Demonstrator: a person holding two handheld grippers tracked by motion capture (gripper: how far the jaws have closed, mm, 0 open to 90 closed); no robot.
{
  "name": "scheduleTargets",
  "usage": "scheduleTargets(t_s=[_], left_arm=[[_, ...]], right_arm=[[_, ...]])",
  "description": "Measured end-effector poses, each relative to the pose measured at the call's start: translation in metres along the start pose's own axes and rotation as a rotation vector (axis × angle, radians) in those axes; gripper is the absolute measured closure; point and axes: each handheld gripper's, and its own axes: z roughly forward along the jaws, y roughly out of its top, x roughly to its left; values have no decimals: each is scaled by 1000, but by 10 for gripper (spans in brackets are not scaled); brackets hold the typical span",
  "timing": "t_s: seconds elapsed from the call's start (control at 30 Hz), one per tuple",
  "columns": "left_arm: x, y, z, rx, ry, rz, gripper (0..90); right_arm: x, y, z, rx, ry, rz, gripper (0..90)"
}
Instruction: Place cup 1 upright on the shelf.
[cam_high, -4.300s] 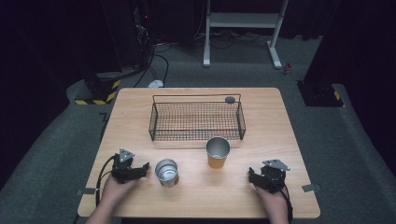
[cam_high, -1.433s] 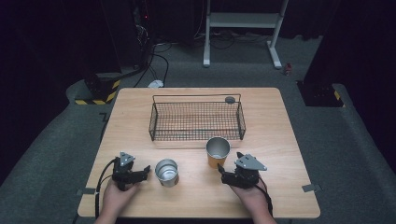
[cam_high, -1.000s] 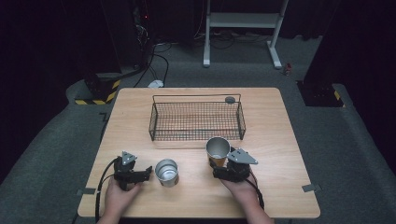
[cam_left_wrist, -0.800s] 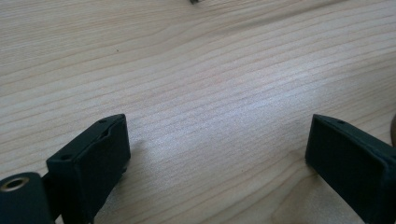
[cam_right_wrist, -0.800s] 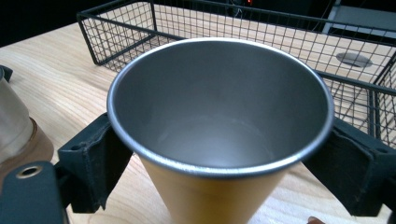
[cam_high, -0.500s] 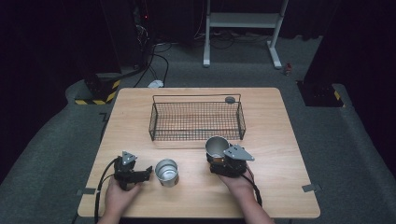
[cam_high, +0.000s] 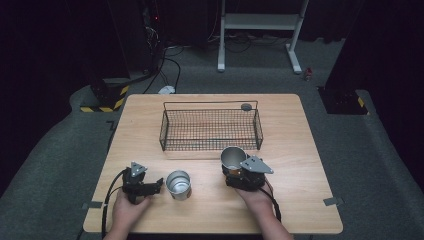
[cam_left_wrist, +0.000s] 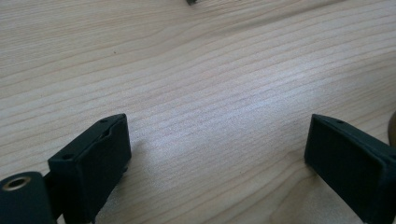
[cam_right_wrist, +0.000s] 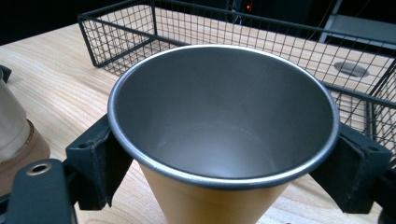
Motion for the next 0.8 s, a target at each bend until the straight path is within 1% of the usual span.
scheduleTargets(t_s=[0.17,0.4,0.57,0.63,0.8], left_arm=[[0,0,0,0,0,0,73],[0,0,0,0,0,0,74],[0,0,0,5,1,6,74],[0,0,0,4,0,1,74],[0,0,0,4,1,2,74]], right_arm=[[-2,2,-7,-18,-8,0,137],[-6,3,-13,-33,-21,17,136],[-11,8,-21,-43,-39,10,136],[-12,12,-25,-53,-47,9,137],[-11,23,-31,-66,-65,3,137]])
